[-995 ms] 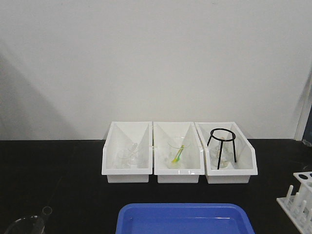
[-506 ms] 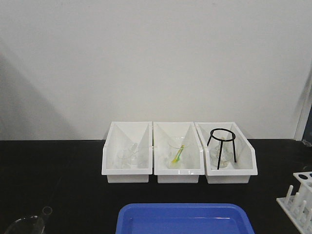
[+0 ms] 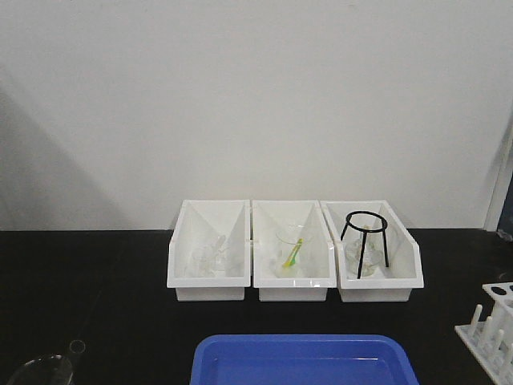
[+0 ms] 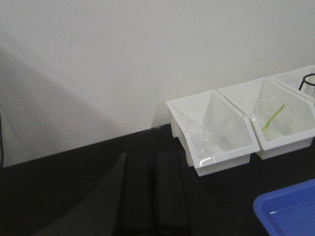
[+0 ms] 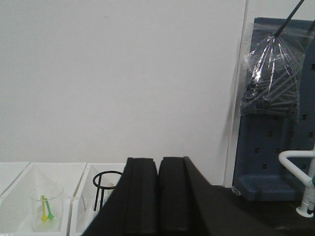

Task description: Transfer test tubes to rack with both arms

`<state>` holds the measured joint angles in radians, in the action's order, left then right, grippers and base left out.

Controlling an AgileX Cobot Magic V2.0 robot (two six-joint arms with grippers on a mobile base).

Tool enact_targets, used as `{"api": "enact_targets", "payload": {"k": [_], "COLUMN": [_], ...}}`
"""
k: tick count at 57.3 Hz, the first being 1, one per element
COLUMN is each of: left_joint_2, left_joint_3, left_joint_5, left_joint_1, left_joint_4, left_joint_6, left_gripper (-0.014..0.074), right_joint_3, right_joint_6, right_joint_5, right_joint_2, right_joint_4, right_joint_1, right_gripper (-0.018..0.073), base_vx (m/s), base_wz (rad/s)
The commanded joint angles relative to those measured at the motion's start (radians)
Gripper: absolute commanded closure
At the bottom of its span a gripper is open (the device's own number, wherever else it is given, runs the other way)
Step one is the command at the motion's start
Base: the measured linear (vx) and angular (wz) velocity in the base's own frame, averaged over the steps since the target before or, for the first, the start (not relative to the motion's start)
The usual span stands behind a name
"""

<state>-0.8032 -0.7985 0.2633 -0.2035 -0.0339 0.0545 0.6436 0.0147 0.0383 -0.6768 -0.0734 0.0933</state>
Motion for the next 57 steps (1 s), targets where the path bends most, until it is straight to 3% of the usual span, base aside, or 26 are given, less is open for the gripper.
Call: {"api": "enact_targets", "payload": {"k": [1, 13, 20, 28, 42, 51, 57], "left_joint_2": [-0.035, -0.091, -0.099, -0.113, -0.157, -0.192, -0.208], "left_joint_3": [-0.036, -0.036, -0.036, -0.036, -0.01, 0.084, 0.173], "left_joint_5": [-0.088, -0.056, -0.04, -0.016, 0.022, -0.016, -0.061], "left_joint_1": [-0.004, -0.004, -0.004, -0.004, -0.005, -0.005, -0.005], "left_joint_4": [0.001, 0.002, 0.002, 0.002, 0.018, 0.154, 0.312], "left_joint_6": [-0.004, 0.099, 0.102, 0.133, 0.343, 0.507, 0.619], "left_gripper": [0.0607, 0.0578, 0.0516, 0.0386, 0.0146, 0.0126, 0.0136], "right_joint_3": [0.036, 0.036, 0.036, 0.036, 0.036, 0.036, 0.036], "right_joint_6": [-0.002, -0.005, -0.009, -0.009, -0.009, -0.009, -0.009], "right_joint_5": [0.101, 0.068, 0.036, 0.021, 0.027, 0.071, 0.106], "right_joint_2": [-0.029, -0.069, -0.074, -0.074, -0.074, -0.097, -0.12], "right_joint_4": [0.001, -0.004, -0.015, -0.033, -0.033, -0.033, -0.033], "right_joint_1": [0.0, 0.0, 0.0, 0.0, 0.0, 0.0, 0.0], "right_gripper": [0.0566, 0.0556, 0.0505, 0.0373, 0.0079, 0.0032, 0.0032], "base_vx": [0.0, 0.0, 0.0, 0.0, 0.0, 0.0, 0.0], "base_wz": [0.0, 0.0, 0.0, 0.0, 0.0, 0.0, 0.0]}}
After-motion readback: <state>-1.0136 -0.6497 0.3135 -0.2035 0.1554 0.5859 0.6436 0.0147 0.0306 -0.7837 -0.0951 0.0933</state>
